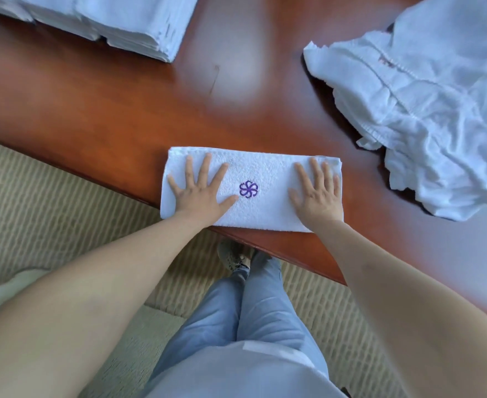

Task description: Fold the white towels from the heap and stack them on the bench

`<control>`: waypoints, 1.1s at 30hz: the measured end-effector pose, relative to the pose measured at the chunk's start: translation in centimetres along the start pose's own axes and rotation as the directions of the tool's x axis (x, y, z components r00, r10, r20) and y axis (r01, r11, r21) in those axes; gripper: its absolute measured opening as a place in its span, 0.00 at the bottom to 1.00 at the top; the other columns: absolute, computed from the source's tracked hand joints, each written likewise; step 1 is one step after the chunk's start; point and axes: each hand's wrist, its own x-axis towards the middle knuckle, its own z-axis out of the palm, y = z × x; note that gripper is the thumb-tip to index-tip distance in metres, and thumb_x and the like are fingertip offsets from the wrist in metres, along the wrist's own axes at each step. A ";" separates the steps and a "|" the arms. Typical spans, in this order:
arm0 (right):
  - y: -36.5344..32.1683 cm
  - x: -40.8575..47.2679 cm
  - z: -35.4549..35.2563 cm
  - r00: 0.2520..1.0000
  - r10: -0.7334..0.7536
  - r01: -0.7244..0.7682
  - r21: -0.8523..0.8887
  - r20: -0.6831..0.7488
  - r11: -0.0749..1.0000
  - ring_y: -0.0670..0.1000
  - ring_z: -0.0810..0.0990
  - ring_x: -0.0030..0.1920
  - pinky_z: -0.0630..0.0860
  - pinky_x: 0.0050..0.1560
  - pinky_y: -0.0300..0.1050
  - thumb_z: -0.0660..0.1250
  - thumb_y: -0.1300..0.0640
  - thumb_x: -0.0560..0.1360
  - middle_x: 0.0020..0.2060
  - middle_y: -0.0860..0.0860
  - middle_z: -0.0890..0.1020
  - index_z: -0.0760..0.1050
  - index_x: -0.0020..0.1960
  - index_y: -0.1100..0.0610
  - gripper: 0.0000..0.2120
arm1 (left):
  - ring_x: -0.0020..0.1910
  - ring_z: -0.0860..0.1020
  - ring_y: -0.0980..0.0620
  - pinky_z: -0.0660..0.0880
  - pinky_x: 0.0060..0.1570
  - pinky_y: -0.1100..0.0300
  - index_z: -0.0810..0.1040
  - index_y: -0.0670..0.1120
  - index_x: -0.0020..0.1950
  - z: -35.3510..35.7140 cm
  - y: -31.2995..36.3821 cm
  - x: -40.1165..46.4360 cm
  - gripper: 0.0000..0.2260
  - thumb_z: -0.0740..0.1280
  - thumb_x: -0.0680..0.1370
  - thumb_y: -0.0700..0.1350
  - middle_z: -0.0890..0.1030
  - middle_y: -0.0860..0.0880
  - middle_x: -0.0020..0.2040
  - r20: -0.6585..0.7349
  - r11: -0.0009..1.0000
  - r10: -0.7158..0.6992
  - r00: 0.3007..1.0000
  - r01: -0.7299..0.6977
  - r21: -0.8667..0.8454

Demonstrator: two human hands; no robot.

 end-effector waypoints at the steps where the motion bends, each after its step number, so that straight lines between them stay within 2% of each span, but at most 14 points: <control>1: -0.2 -0.3 -0.8 1.000 0.012 -0.012 0.050 0.011 0.999 0.56 0.45 0.83 0.44 0.81 0.58 0.53 0.40 0.82 0.83 0.50 0.49 0.51 0.82 0.42 0.30 | 0.79 0.29 0.38 0.42 0.72 0.25 0.28 0.64 0.78 -0.9 0.4 -0.2 0.39 0.38 0.74 0.79 0.25 0.52 0.79 0.046 1.000 0.004 0.999 -0.004 -0.003; 4: 0.1 -1.9 -3.2 0.992 0.129 -0.129 0.256 0.014 0.958 0.55 0.58 0.80 0.59 0.78 0.57 0.63 0.49 0.80 0.80 0.50 0.59 0.65 0.77 0.47 0.26 | 0.82 0.40 0.38 0.48 0.76 0.34 0.41 0.57 0.83 -3.6 2.4 -0.7 0.38 0.48 0.78 0.73 0.37 0.48 0.83 0.085 0.996 0.088 0.992 -0.089 0.013; 7: 1.9 -3.8 -4.2 0.931 0.352 -0.355 0.479 0.099 0.803 0.57 0.68 0.72 0.75 0.64 0.57 0.65 0.55 0.78 0.75 0.49 0.64 0.68 0.74 0.50 0.25 | 0.82 0.46 0.41 0.53 0.77 0.40 0.53 0.55 0.82 -5.8 5.9 -0.7 0.32 0.55 0.82 0.66 0.47 0.47 0.83 0.088 0.973 0.227 0.970 -0.229 0.016; 9: 3.3 -4.6 -4.6 0.827 0.502 -0.543 0.590 0.254 0.597 0.58 0.76 0.60 0.80 0.55 0.56 0.65 0.55 0.77 0.71 0.51 0.66 0.65 0.75 0.51 0.27 | 0.81 0.48 0.41 0.53 0.78 0.42 0.55 0.53 0.82 -7.2 8.8 0.0 0.30 0.57 0.83 0.61 0.49 0.46 0.83 0.113 0.956 0.291 0.950 -0.294 0.007; 10: 3.8 -4.9 -4.8 0.759 0.549 -0.623 0.633 0.350 0.459 0.58 0.78 0.56 0.81 0.53 0.55 0.66 0.55 0.77 0.68 0.52 0.68 0.63 0.75 0.51 0.28 | 0.81 0.49 0.41 0.54 0.78 0.43 0.55 0.52 0.82 -7.8 10.3 0.5 0.29 0.58 0.83 0.59 0.49 0.46 0.83 0.124 0.944 0.327 0.937 -0.330 0.003; 13: 4.7 -5.1 -4.7 0.599 0.530 -0.740 0.668 0.601 0.078 0.56 0.77 0.53 0.81 0.51 0.54 0.70 0.54 0.77 0.63 0.54 0.72 0.63 0.74 0.52 0.29 | 0.79 0.56 0.42 0.58 0.76 0.47 0.56 0.49 0.82 -9.1 14.9 2.3 0.29 0.61 0.83 0.52 0.54 0.46 0.81 0.087 0.902 0.429 0.899 -0.431 0.003; 16: 5.8 -4.4 -4.5 0.553 0.447 -0.759 0.647 0.703 -0.080 0.57 0.77 0.59 0.82 0.44 0.51 0.73 0.56 0.76 0.61 0.55 0.74 0.71 0.65 0.56 0.20 | 0.77 0.60 0.43 0.61 0.74 0.50 0.56 0.48 0.81 -10.2 18.9 4.3 0.30 0.63 0.81 0.44 0.60 0.46 0.79 0.084 0.881 0.474 0.877 -0.472 -0.042; 19: 6.6 -3.6 -4.9 0.539 0.360 -0.796 0.601 0.762 -0.080 0.55 0.80 0.55 0.84 0.46 0.49 0.74 0.56 0.75 0.55 0.55 0.77 0.74 0.62 0.59 0.18 | 0.70 0.68 0.43 0.65 0.69 0.52 0.60 0.48 0.80 -10.9 22.0 5.9 0.29 0.64 0.79 0.39 0.68 0.46 0.73 0.115 0.873 0.486 0.866 -0.488 -0.014; 23: 7.4 -3.4 -5.3 0.500 0.295 -0.866 0.471 0.814 0.169 0.52 0.73 0.43 0.77 0.50 0.43 0.73 0.52 0.76 0.40 0.53 0.72 0.75 0.55 0.61 0.15 | 0.64 0.71 0.43 0.70 0.59 0.52 0.71 0.45 0.70 -12.0 24.7 7.3 0.20 0.61 0.78 0.38 0.73 0.44 0.65 0.220 0.888 0.449 0.866 -0.460 0.000; 24: 7.6 -3.3 -5.5 0.496 0.285 -0.867 0.445 0.820 0.225 0.52 0.73 0.45 0.75 0.52 0.42 0.73 0.52 0.76 0.40 0.52 0.72 0.75 0.55 0.60 0.15 | 0.64 0.71 0.43 0.71 0.56 0.52 0.73 0.45 0.68 -12.4 25.1 7.7 0.18 0.60 0.78 0.39 0.73 0.44 0.65 0.267 0.888 0.443 0.856 -0.459 -0.002; 26: 8.1 -3.0 -6.0 0.515 0.258 -0.844 0.430 0.817 0.322 0.54 0.78 0.55 0.75 0.63 0.46 0.73 0.50 0.77 0.50 0.53 0.77 0.73 0.61 0.59 0.18 | 0.65 0.70 0.42 0.73 0.53 0.52 0.77 0.47 0.64 -13.3 25.2 8.5 0.17 0.60 0.77 0.39 0.72 0.44 0.67 0.353 0.882 0.448 0.821 -0.471 -0.025; 28: 8.4 -2.5 -6.8 0.540 0.243 -0.820 0.438 0.806 0.370 0.56 0.78 0.63 0.75 0.69 0.53 0.72 0.50 0.78 0.59 0.55 0.78 0.72 0.67 0.59 0.22 | 0.58 0.74 0.44 0.73 0.47 0.54 0.75 0.52 0.52 -14.4 24.6 9.0 0.10 0.61 0.76 0.39 0.74 0.46 0.66 0.377 0.870 0.479 0.793 -0.487 -0.081; 30: 8.8 -1.8 -7.8 0.575 0.242 -0.800 0.477 0.781 0.364 0.54 0.81 0.58 0.78 0.66 0.53 0.70 0.51 0.79 0.56 0.53 0.79 0.73 0.66 0.58 0.20 | 0.46 0.75 0.47 0.70 0.40 0.55 0.71 0.53 0.45 -15.9 23.6 9.5 0.07 0.62 0.76 0.40 0.78 0.49 0.55 0.345 0.862 0.501 0.794 -0.494 -0.114; 33: 8.8 -0.2 -9.5 0.684 0.240 -0.719 0.581 0.689 0.382 0.56 0.84 0.53 0.82 0.58 0.50 0.68 0.53 0.78 0.54 0.53 0.80 0.74 0.60 0.55 0.13 | 0.45 0.75 0.46 0.68 0.38 0.55 0.69 0.53 0.50 -18.5 21.3 10.0 0.08 0.64 0.75 0.42 0.77 0.51 0.47 0.238 0.870 0.493 0.837 -0.470 -0.150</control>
